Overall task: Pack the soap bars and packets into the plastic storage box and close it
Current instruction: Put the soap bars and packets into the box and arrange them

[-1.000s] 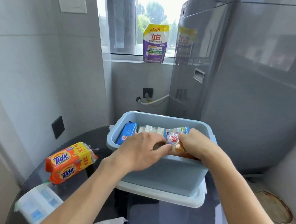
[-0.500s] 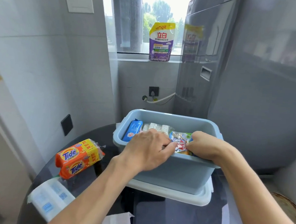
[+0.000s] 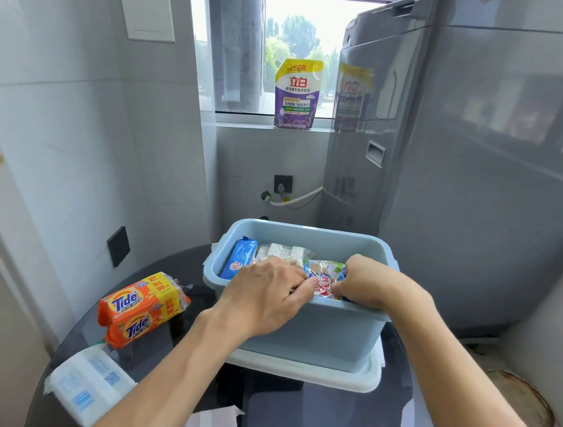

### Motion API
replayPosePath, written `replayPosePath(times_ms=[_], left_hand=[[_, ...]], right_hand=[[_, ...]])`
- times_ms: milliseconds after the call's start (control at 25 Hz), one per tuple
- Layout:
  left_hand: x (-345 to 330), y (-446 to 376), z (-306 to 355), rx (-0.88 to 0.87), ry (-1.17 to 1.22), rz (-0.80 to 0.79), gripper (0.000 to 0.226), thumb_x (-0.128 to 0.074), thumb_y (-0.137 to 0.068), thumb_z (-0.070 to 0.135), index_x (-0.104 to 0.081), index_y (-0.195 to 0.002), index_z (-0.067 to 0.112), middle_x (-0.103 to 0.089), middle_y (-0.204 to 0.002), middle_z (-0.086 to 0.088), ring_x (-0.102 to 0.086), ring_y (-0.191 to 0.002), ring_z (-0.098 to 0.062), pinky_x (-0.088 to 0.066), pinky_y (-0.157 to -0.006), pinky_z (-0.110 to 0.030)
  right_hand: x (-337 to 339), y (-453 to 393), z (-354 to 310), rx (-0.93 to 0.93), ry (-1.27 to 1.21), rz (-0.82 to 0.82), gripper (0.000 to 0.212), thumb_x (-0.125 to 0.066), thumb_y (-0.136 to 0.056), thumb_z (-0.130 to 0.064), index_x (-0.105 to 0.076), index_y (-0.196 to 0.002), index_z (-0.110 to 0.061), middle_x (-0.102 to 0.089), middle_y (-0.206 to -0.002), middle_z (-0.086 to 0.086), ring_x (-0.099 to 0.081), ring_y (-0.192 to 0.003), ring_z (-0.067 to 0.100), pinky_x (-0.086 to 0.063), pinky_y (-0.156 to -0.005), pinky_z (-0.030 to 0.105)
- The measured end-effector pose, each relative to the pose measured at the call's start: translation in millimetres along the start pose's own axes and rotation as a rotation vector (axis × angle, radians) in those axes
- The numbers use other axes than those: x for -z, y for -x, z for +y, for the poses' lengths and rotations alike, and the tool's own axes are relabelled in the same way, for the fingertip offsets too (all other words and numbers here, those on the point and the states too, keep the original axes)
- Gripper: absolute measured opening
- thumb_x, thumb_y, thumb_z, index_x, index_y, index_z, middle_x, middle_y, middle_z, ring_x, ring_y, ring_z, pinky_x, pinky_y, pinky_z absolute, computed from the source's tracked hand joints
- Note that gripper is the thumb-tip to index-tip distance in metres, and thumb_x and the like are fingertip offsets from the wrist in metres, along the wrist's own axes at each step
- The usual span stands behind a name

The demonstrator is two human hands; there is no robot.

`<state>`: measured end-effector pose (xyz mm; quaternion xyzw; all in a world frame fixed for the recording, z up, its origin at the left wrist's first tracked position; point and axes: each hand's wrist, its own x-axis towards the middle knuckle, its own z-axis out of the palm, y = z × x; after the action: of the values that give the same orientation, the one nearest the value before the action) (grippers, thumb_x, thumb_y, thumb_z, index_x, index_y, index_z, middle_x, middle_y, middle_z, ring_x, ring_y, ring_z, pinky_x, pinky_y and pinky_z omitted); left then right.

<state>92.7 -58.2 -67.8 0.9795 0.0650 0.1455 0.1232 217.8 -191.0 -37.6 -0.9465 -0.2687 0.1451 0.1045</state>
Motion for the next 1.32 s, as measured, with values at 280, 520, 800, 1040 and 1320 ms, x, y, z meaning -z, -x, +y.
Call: replayPosePath(times_ms=[280,520,800,1040,1320], left_hand=[[-3,1,-4,-0.016,-0.016,-0.001,0.059,-0.02,-0.096,0.058,-0.07,-0.096,0.028,-0.07,-0.102,0.01,-0.058,-0.103,-0.012,-0.048,-0.082,-0.037],[0,11,-2,-0.004,-0.024,0.046,0.061,-0.018,-0.094,0.062,-0.067,-0.09,0.026,-0.067,-0.097,0.011,-0.062,-0.09,-0.015,-0.049,-0.078,-0.037],[3,30,-15,0.027,-0.082,0.091,0.07,-0.014,-0.089,0.073,-0.068,-0.099,0.03,-0.07,-0.096,0.013,-0.063,-0.087,-0.011,-0.047,-0.088,-0.034],[2,29,-16,0.037,-0.034,0.141,0.069,-0.016,-0.087,0.074,-0.069,-0.102,0.033,-0.071,-0.102,0.016,-0.063,-0.092,-0.01,-0.049,-0.084,-0.033],[7,30,-23,0.139,0.067,0.235,0.052,-0.034,-0.094,0.061,-0.074,-0.093,0.028,-0.071,-0.083,0.009,-0.062,-0.08,-0.014,-0.047,-0.083,-0.034]], right_hand=[[-17,6,13,0.108,-0.159,0.548,0.013,-0.053,-0.087,-0.017,-0.064,-0.092,-0.012,-0.068,-0.089,0.005,-0.059,-0.088,0.031,-0.048,-0.068,0.035],[-21,8,11,0.181,-0.068,0.4,0.041,-0.046,-0.088,-0.019,-0.061,-0.124,-0.033,-0.062,-0.126,-0.01,-0.056,-0.111,0.021,-0.038,-0.073,0.031],[-9,2,10,0.147,0.038,0.194,0.049,-0.046,-0.082,-0.02,-0.06,-0.123,-0.044,-0.061,-0.131,-0.007,-0.055,-0.115,0.02,-0.037,-0.074,0.031],[-19,5,17,0.187,-0.188,0.418,0.052,-0.045,-0.086,-0.013,-0.058,-0.132,-0.033,-0.061,-0.136,-0.005,-0.055,-0.119,0.02,-0.041,-0.082,0.029],[-19,13,17,0.18,-0.241,0.471,0.038,-0.049,-0.087,-0.011,-0.069,-0.117,-0.026,-0.071,-0.114,0.0,-0.062,-0.107,0.023,-0.05,-0.086,0.034]])
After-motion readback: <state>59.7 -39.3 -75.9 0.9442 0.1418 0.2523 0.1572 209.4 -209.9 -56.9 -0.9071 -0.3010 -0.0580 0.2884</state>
